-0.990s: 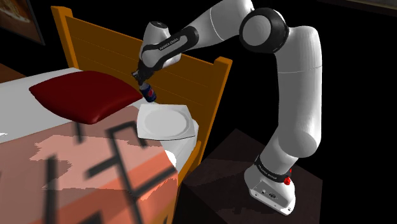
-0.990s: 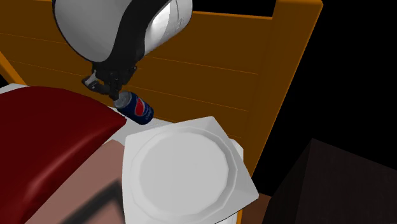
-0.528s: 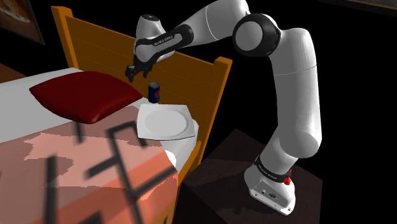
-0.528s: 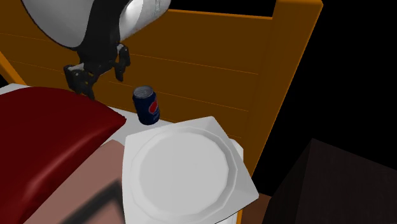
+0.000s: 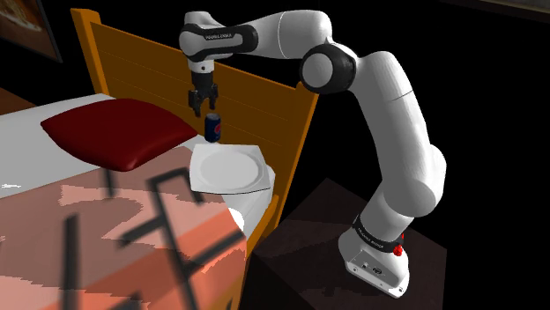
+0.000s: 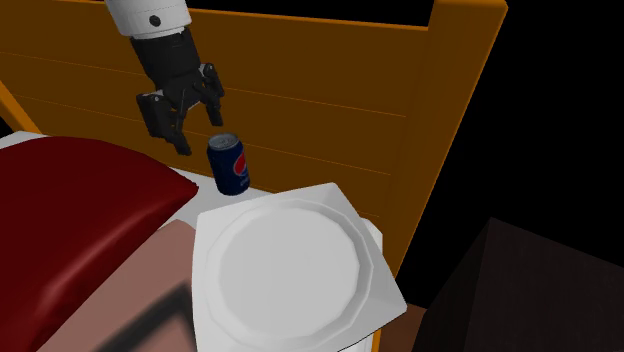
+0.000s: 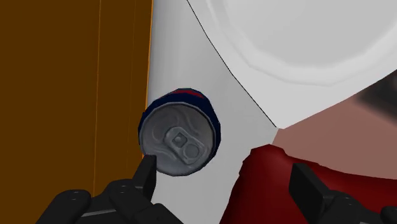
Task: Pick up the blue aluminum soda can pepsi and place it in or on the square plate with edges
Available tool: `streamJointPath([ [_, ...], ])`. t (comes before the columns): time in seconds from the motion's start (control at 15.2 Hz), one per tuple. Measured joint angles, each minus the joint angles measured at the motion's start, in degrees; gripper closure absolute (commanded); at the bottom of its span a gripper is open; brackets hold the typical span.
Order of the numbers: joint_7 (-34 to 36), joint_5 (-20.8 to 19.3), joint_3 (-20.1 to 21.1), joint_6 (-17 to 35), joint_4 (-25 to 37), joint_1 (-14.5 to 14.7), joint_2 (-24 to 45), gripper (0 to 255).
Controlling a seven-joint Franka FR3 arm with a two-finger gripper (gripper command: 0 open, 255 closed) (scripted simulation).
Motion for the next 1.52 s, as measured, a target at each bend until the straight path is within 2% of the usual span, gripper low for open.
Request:
streamJointPath([
  [0.2, -0.8, -0.1, -0.1, 2.0, -1.3, 0.0, -0.1, 0],
  [0.33, -1.0, -0.1, -0.3, 1.6, 0.4, 0.2, 1.6, 0],
  [0.46, -1.3, 0.0, -0.4, 4.5, -2.6, 0.0, 0.3, 0],
  [0.73, -0.9, 0.1, -0.6, 3.8, -1.6, 0.3, 0.8, 0],
  [0.79, -0.8, 0.2, -0.7, 2.6, 0.2, 0.5, 1.8, 0],
  [0.86, -1.0, 0.2, -0.7, 3.0, 0.3, 0.5, 1.9, 255],
  [1.39, -3.1, 0.3, -1.2, -0.7, 5.5, 1.0, 4.4, 255],
  [1.52, -3.8, 0.5, -1.4, 1.9, 2.2, 0.9, 2.6, 255],
])
